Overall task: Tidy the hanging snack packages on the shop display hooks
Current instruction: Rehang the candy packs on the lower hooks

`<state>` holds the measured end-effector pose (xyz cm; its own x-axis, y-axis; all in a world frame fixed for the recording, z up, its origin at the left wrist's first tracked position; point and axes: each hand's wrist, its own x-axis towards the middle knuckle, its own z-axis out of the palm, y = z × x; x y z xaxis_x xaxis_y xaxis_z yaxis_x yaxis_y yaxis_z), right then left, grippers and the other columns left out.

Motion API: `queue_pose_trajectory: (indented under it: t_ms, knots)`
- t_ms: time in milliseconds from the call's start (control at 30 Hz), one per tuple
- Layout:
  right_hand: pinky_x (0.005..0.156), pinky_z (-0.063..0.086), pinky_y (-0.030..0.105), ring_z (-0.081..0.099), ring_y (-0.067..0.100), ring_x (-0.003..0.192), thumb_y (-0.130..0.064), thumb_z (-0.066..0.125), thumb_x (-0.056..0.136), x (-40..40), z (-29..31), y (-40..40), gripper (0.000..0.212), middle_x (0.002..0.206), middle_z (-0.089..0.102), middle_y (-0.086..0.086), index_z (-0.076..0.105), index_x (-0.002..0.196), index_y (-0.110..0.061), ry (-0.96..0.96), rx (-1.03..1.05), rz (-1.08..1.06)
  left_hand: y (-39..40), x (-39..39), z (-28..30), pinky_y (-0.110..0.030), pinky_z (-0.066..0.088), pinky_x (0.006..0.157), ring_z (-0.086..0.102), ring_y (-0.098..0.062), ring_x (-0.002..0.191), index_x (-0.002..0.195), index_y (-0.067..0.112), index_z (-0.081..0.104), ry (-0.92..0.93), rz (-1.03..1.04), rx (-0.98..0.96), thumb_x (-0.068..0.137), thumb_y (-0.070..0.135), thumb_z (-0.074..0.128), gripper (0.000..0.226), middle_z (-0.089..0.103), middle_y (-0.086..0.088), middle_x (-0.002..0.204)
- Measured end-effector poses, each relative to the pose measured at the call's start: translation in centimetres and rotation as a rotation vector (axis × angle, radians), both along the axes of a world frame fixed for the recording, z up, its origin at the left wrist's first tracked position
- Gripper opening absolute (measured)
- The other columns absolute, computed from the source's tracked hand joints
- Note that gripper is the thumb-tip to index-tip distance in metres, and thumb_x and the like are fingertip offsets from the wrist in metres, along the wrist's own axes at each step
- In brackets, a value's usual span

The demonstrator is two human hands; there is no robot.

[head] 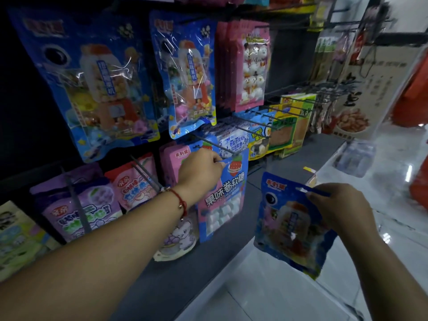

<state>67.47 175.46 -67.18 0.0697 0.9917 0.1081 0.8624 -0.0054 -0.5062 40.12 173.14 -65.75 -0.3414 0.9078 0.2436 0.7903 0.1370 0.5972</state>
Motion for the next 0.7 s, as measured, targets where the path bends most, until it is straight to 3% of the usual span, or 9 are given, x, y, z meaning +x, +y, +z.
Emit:
queue_pose_trajectory:
  t_ms: [133, 267, 333, 467, 600, 700]
  knots:
    - [0.061, 0.046, 0.031, 0.063, 0.025, 0.074, -0.032, 0.059, 0.096, -0.6, 0.5, -0.3, 0.024, 0.082, 0.066, 0.003, 0.077, 0.11, -0.023, -0.004, 0.006, 0.014, 1.2, -0.4, -0.2, -0.037, 0.046, 0.054, 0.054, -0.028, 0.057, 0.079, 0.007, 0.072, 0.007, 0.017, 0.032, 0.096, 0.03, 0.062, 0.03, 0.067, -0.015, 0.068]
    - [0.068, 0.056, 0.038, 0.066, 0.027, 0.08, -0.034, 0.061, 0.095, -1.1, 1.3, -0.5, 0.025, 0.095, 0.075, 0.007, 0.077, 0.111, -0.022, 0.003, 0.041, 0.048, 2.7, -0.4, -0.2, -0.031, 0.037, 0.051, 0.046, -0.023, 0.052, 0.075, 0.005, 0.07, 0.056, 0.024, 0.017, 0.095, 0.029, 0.061, 0.033, 0.065, -0.014, 0.066]
    - [0.074, 0.058, 0.042, 0.067, 0.027, 0.085, -0.035, 0.063, 0.094, -1.5, 1.6, -0.6, 0.025, 0.099, 0.075, 0.006, 0.077, 0.111, -0.022, 0.01, 0.056, 0.09, 3.2, -0.3, -0.1, -0.033, 0.042, 0.05, 0.051, -0.024, 0.052, 0.074, 0.007, 0.071, 0.072, 0.023, 0.011, 0.095, 0.03, 0.063, 0.032, 0.067, -0.012, 0.065]
    - [0.075, 0.057, 0.042, 0.067, 0.023, 0.085, -0.036, 0.065, 0.092, -2.3, 1.7, -0.9, 0.023, 0.098, 0.076, 0.002, 0.077, 0.107, -0.025, 0.034, 0.068, 0.186, 4.0, -0.2, -0.1, -0.036, 0.048, 0.051, 0.065, -0.031, 0.064, 0.071, 0.009, 0.072, 0.086, 0.007, -0.003, 0.094, 0.027, 0.064, 0.031, 0.069, -0.013, 0.065]
    - [0.076, 0.058, 0.042, 0.067, 0.02, 0.087, -0.035, 0.064, 0.093, -2.9, 1.6, -1.1, 0.024, 0.103, 0.076, 0.0, 0.076, 0.112, -0.025, 0.059, 0.043, 0.223, 4.2, -0.4, -0.3, -0.029, 0.038, 0.049, 0.06, -0.027, 0.061, 0.074, 0.008, 0.074, 0.033, 0.019, -0.019, 0.093, 0.027, 0.066, 0.028, 0.071, -0.012, 0.071]
    - [0.074, 0.057, 0.038, 0.066, 0.019, 0.086, -0.035, 0.064, 0.094, -3.0, 1.6, -1.2, 0.026, 0.104, 0.075, -0.001, 0.075, 0.114, -0.023, 0.083, 0.033, 0.232, 4.4, -0.4, -0.5, -0.029, 0.04, 0.05, 0.061, -0.027, 0.06, 0.074, 0.007, 0.073, 0.04, 0.021, -0.04, 0.092, 0.025, 0.067, 0.027, 0.071, -0.013, 0.071]
